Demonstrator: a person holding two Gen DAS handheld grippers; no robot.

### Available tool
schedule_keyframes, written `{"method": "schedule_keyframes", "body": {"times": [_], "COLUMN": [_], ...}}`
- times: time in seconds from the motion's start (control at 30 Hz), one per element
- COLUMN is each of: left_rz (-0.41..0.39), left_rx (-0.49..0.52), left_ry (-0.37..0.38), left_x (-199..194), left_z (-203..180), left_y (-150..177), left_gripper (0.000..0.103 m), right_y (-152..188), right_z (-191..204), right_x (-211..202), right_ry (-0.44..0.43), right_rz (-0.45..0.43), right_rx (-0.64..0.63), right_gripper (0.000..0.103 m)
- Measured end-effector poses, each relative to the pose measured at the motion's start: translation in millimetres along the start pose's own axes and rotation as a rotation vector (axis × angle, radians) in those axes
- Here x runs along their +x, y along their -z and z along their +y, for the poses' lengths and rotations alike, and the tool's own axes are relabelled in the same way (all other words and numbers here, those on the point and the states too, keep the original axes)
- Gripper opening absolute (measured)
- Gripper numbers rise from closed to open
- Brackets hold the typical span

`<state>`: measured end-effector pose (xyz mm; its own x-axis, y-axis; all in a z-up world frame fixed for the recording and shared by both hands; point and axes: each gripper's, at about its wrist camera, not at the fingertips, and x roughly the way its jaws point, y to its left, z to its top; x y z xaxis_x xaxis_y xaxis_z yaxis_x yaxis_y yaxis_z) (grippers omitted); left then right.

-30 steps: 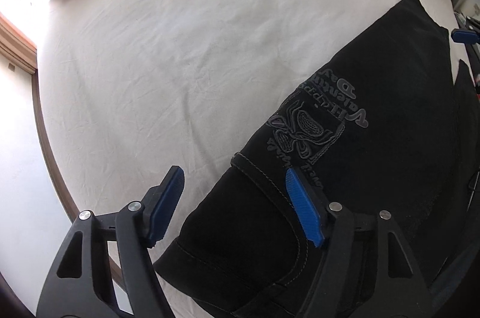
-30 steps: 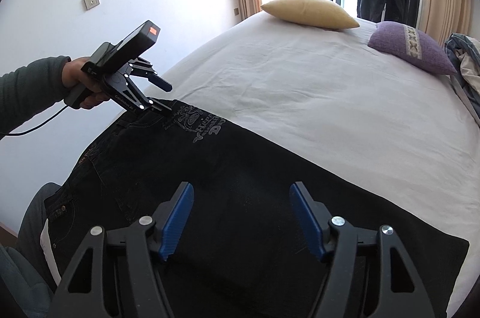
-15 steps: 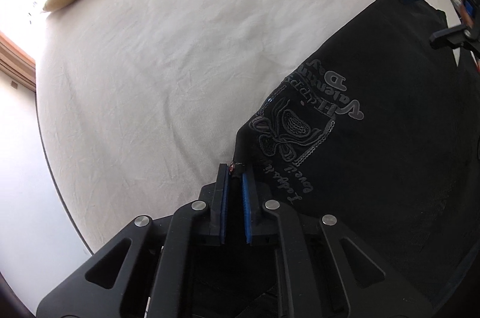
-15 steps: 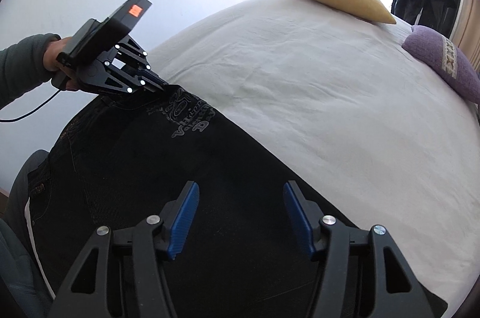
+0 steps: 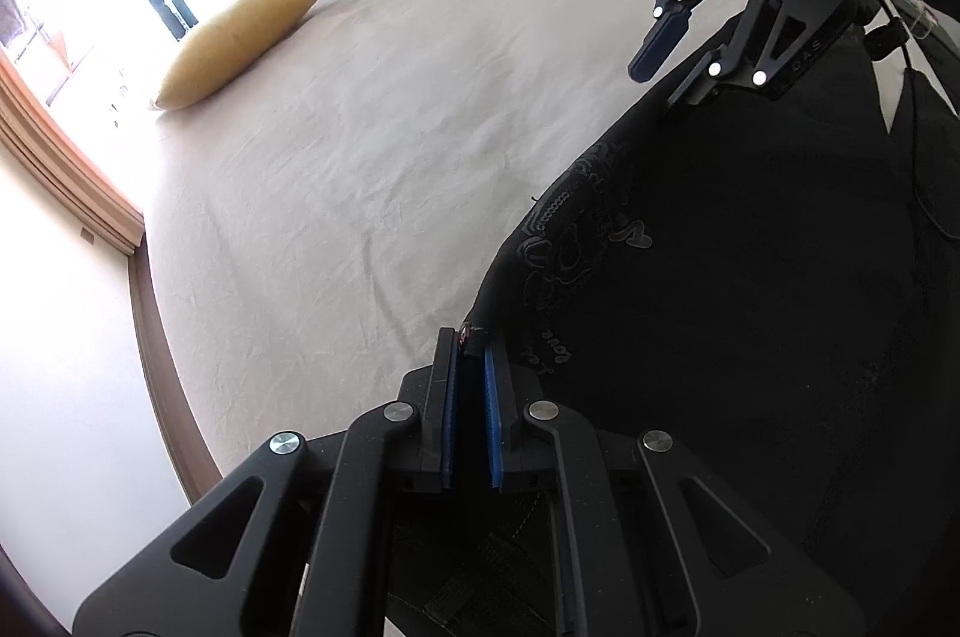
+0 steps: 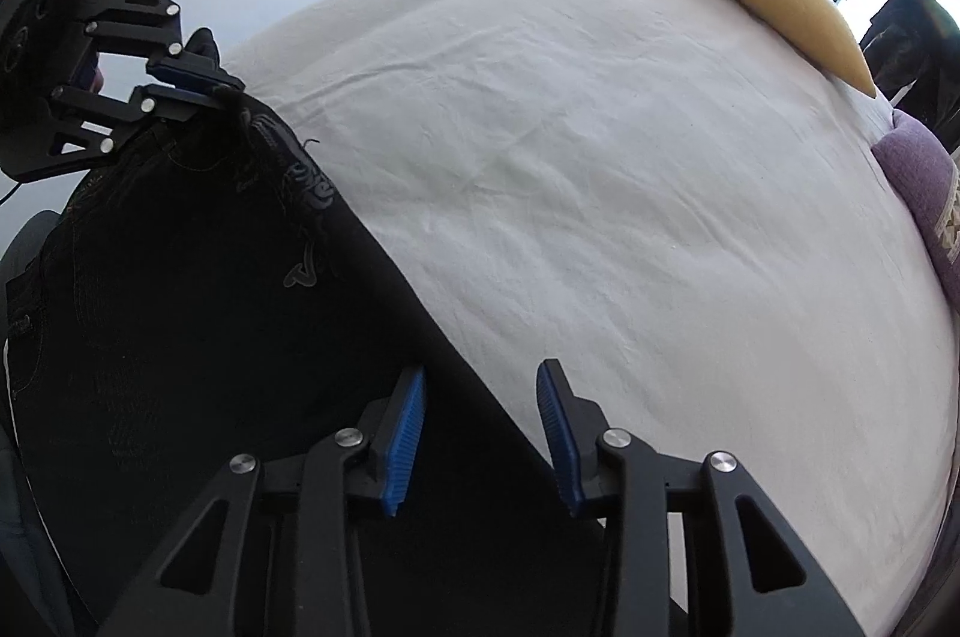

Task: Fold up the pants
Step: 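Grasp the jeans waistband with the left gripper while the right gripper grasps the waistband beside it, then lift the waistband with both grippers and fold it over toward the hems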

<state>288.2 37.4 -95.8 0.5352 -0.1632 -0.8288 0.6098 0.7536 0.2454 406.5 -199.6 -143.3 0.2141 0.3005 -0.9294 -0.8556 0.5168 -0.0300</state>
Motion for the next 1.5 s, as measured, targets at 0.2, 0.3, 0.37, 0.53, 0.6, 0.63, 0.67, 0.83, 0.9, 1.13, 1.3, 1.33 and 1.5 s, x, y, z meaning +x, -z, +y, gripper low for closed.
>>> {"method": "schedule_keyframes", "body": {"times": [0.2, 0.3, 0.37, 0.53, 0.6, 0.63, 0.67, 0.83, 0.9, 1.13, 1.3, 1.33, 1.5], "left_rz": [-0.001, -0.005, -0.008, -0.018, -0.025, -0.028, -0.030, -0.046, -0.047, -0.017, -0.016, -0.016, -0.006], "left_rx": [0.003, -0.010, -0.019, -0.022, -0.026, -0.027, -0.028, -0.003, 0.026, 0.120, 0.222, 0.248, 0.334], "left_ry": [0.003, 0.005, 0.008, 0.011, 0.012, 0.013, 0.016, 0.035, 0.024, -0.025, -0.022, -0.025, -0.002], "left_x": [-2, -3, -6, -13, -18, -21, -23, -42, -50, -64, -76, -80, -95], "left_z": [1, 2, 1, -7, -10, -12, -15, -29, -37, -58, -83, -91, -116], "left_y": [2, 2, 3, 5, 6, 6, 6, 13, 17, 40, 56, 59, 77], "left_gripper": [0.007, 0.007, 0.007, 0.006, 0.006, 0.006, 0.006, 0.006, 0.006, 0.006, 0.006, 0.006, 0.006], "right_y": [-3, -1, 0, 2, 3, 4, 5, 15, 21, 48, 69, 73, 92], "right_z": [7, 15, 18, 25, 32, 36, 39, 59, 70, 113, 152, 157, 185], "right_x": [3, 0, -2, -8, -10, -12, -15, -24, -29, -46, -53, -55, -67], "right_ry": [-0.014, -0.006, -0.005, -0.006, -0.004, -0.005, -0.010, -0.020, -0.016, 0.073, 0.164, 0.178, 0.254], "right_rz": [-0.009, -0.021, -0.036, -0.099, -0.119, -0.128, -0.136, -0.141, -0.130, -0.046, 0.015, 0.023, 0.036], "right_rx": [-0.010, -0.005, 0.016, 0.081, 0.093, 0.095, 0.097, 0.063, 0.026, -0.190, -0.393, -0.417, -0.547], "right_gripper": [0.010, 0.005, 0.004, 0.004, 0.004, 0.004, 0.004, 0.004, 0.004, 0.003, 0.003, 0.003, 0.003]}}
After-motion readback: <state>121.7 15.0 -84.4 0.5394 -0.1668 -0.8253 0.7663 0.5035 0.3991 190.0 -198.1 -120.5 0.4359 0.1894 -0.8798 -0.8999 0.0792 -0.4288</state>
